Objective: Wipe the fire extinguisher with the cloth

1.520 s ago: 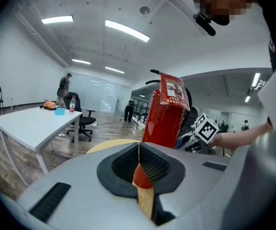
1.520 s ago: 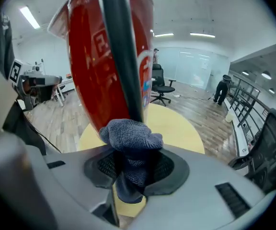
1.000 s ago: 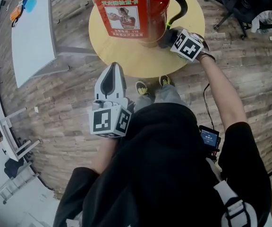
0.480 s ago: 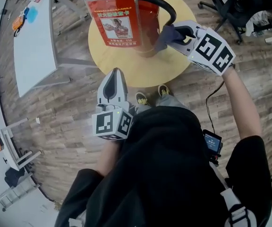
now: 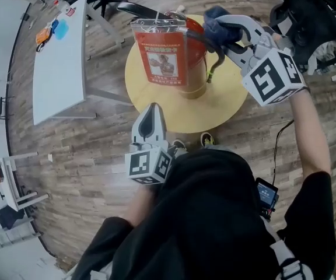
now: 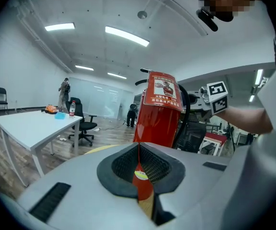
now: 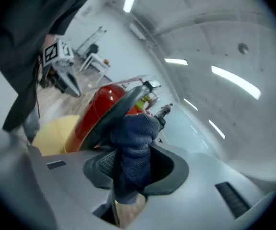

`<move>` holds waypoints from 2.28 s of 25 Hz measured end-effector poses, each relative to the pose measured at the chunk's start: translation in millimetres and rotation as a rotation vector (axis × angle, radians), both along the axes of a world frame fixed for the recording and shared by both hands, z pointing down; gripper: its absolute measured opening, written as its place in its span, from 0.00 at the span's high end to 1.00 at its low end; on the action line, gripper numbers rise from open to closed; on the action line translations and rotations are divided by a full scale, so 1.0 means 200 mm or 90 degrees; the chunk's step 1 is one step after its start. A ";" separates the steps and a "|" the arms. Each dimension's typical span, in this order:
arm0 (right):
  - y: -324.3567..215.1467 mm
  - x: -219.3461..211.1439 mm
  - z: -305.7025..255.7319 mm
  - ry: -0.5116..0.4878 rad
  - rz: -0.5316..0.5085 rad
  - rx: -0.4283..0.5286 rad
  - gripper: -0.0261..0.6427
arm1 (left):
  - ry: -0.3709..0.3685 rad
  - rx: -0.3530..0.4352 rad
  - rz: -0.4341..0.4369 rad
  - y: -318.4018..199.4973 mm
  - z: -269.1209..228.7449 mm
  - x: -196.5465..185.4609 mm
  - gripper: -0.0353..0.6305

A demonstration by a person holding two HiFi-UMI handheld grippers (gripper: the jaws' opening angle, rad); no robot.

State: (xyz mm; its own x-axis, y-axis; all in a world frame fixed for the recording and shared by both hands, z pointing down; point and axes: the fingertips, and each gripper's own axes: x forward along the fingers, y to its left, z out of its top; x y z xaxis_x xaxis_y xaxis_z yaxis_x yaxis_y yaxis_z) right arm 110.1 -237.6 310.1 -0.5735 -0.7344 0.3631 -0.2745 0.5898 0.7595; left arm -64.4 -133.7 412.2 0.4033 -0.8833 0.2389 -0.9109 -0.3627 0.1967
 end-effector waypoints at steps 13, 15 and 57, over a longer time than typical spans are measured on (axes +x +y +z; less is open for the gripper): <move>-0.12 -0.07 0.79 0.068 -0.160 -0.146 0.76 | -0.027 -0.056 -0.089 0.10 0.11 -0.10 0.91; -0.14 -0.08 1.04 0.060 -0.165 -0.220 0.76 | -0.042 -0.073 -0.106 0.13 0.13 -0.14 0.91; -0.33 -0.30 0.82 0.178 -0.394 -0.036 0.77 | -0.083 -0.129 -0.184 0.27 0.23 -0.31 0.91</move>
State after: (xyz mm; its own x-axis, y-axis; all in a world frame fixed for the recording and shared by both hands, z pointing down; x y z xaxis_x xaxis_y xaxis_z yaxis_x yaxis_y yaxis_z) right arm 49.2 -304.3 473.3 -0.7611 -0.2765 0.5868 0.3285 0.6158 0.7162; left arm -126.5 -78.8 459.0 0.0991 -0.8860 0.4530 -0.9921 -0.0526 0.1141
